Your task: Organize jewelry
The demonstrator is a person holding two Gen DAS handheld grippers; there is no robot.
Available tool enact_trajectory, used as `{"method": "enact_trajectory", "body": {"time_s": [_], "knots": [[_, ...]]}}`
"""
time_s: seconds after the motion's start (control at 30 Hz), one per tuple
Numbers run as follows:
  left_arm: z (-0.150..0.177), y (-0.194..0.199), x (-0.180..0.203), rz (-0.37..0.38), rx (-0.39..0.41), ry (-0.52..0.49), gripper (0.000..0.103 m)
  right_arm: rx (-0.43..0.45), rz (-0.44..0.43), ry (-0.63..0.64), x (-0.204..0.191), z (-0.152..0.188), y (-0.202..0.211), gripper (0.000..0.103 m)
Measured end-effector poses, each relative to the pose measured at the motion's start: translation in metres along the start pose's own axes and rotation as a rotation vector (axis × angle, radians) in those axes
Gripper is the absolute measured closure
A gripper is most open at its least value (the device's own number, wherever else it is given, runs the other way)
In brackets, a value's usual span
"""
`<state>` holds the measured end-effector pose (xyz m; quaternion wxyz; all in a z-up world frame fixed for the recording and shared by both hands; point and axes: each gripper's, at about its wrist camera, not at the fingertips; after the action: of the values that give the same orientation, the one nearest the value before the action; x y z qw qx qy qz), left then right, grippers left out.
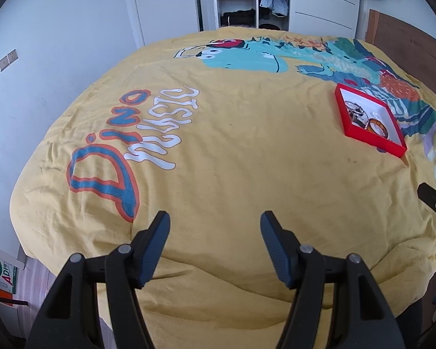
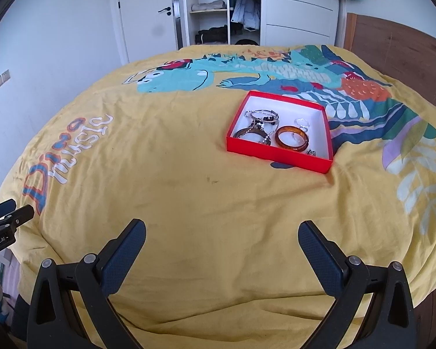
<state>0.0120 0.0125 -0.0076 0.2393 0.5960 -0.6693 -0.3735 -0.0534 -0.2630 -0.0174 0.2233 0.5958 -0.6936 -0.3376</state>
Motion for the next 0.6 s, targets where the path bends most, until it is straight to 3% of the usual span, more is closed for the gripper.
{"method": "enact_trajectory", "body": {"time_s": [0.6], "knots": [[-0.003,0.001,0.018,0.001,0.004,-0.031,0.04,-0.01,0.03,-0.017,0.016,0.004,-0.001,0.0]]}}
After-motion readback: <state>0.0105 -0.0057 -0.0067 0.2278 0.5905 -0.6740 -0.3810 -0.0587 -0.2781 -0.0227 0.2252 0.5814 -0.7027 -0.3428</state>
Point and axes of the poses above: each gripper's, at about its wrist camera, not at the fingertips, and y roughly against the way its jaws point, x to its right, z to its underside, and after that the axes turned 4 degrees about -z, right-handed
